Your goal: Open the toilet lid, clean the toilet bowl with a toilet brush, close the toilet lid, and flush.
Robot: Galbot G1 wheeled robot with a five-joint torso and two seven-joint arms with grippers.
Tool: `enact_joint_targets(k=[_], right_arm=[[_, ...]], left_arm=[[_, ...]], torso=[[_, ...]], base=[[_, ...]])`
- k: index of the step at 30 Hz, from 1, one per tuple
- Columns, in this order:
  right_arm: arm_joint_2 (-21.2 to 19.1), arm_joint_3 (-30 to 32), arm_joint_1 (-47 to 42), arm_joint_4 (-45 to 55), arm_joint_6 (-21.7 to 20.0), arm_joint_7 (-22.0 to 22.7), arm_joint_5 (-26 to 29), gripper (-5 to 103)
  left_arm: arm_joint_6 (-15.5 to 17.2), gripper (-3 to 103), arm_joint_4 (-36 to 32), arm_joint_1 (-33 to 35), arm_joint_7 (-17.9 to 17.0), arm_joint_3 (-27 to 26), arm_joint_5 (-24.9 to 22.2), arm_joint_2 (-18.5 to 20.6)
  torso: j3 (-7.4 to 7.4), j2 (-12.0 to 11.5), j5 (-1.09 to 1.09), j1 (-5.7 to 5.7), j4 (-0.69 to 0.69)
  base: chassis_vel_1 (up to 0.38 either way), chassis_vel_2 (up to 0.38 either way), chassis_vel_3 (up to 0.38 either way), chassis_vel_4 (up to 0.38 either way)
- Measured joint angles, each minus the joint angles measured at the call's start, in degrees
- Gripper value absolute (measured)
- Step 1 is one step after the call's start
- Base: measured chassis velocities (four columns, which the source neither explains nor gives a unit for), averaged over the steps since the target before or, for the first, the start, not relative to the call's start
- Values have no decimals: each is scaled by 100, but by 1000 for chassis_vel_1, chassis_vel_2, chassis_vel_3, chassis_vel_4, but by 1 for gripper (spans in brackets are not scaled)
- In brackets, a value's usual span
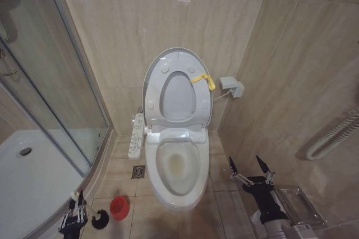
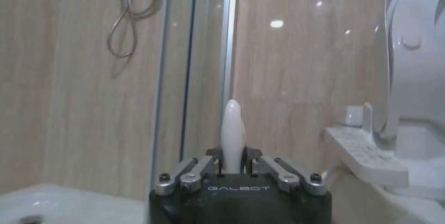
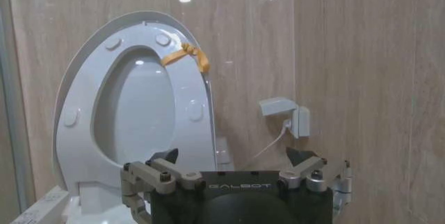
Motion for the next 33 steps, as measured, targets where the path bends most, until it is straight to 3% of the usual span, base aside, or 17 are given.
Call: enact_joint_targets(k=[3, 4, 6, 8, 12, 24, 33], right_arm=[[0, 0, 0, 0, 0, -1, 0, 100], [0, 0, 0, 0, 0, -1, 0, 100], [0, 0, 0, 0, 0, -1, 0, 100], [0, 0, 0, 0, 0, 0, 0, 100], [0, 0, 0, 0, 0, 0, 0, 100], [0, 0, 0, 0, 0, 0, 0, 100], [0, 0, 0, 0, 0, -1, 0, 100]], left_arm=[[-2, 21, 392, -370, 470, 1, -178, 164], [-2, 21, 392, -370, 470, 1, -178, 164], [-4, 21, 980, -729, 941, 77, -763, 323], [-4, 21, 1155, -819, 1063, 99, -902, 364], [-4, 21, 1801, -1189, 1649, 231, -1434, 490], [-5, 21, 2846, -1832, 2143, 615, -1503, 767], [-7, 21, 3344, -2057, 2335, 648, -1091, 694]], torso=[[0, 0, 1, 0, 0], [0, 0, 1, 0, 0], [0, 0, 1, 0, 1], [0, 0, 0, 0, 1], [0, 0, 1, 0, 3], [0, 0, 2, 0, 2], [0, 0, 1, 0, 1]], base=[[0, 0, 0, 0], [0, 0, 0, 0], [0, 0, 0, 0], [0, 0, 0, 0], [0, 0, 0, 0], [0, 0, 0, 0], [0, 0, 0, 0]])
